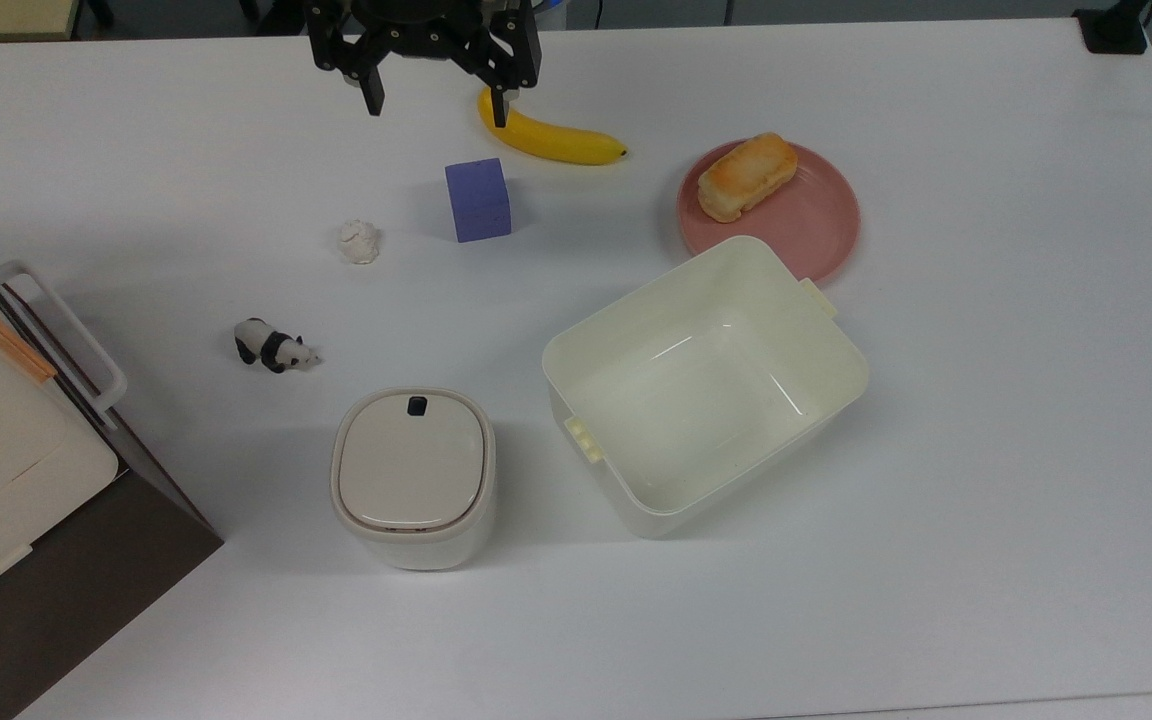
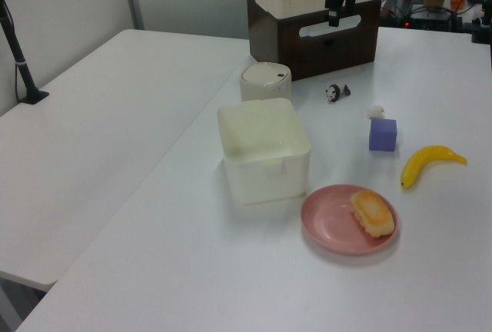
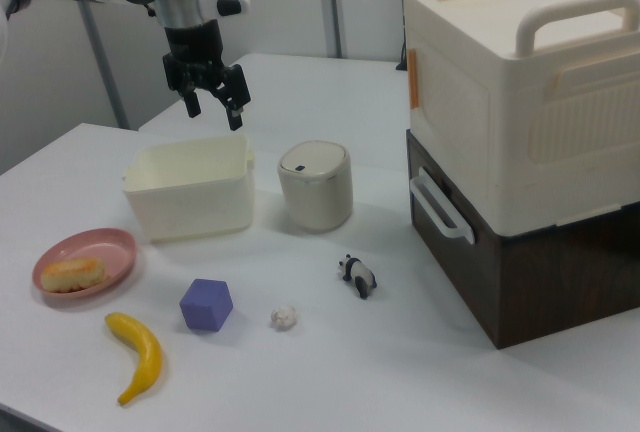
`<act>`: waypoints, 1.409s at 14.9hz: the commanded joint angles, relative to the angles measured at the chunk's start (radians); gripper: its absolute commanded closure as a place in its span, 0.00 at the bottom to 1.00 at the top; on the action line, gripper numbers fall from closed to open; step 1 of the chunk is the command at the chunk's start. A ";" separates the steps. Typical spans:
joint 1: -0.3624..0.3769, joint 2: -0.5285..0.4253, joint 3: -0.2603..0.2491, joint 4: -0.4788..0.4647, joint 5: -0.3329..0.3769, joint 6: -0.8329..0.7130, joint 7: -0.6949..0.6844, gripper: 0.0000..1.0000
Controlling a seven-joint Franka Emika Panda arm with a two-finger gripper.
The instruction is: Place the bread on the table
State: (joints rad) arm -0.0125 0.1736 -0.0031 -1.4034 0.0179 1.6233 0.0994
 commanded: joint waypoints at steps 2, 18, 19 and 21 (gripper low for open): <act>0.002 -0.014 -0.006 -0.023 -0.010 0.009 -0.038 0.00; 0.011 -0.011 0.006 -0.031 -0.044 0.033 -0.043 0.00; 0.016 -0.013 0.008 -0.034 -0.044 0.035 -0.041 0.00; 0.014 -0.011 0.009 -0.036 -0.044 0.040 -0.050 0.00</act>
State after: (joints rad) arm -0.0065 0.1801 0.0045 -1.4056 -0.0250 1.6320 0.0639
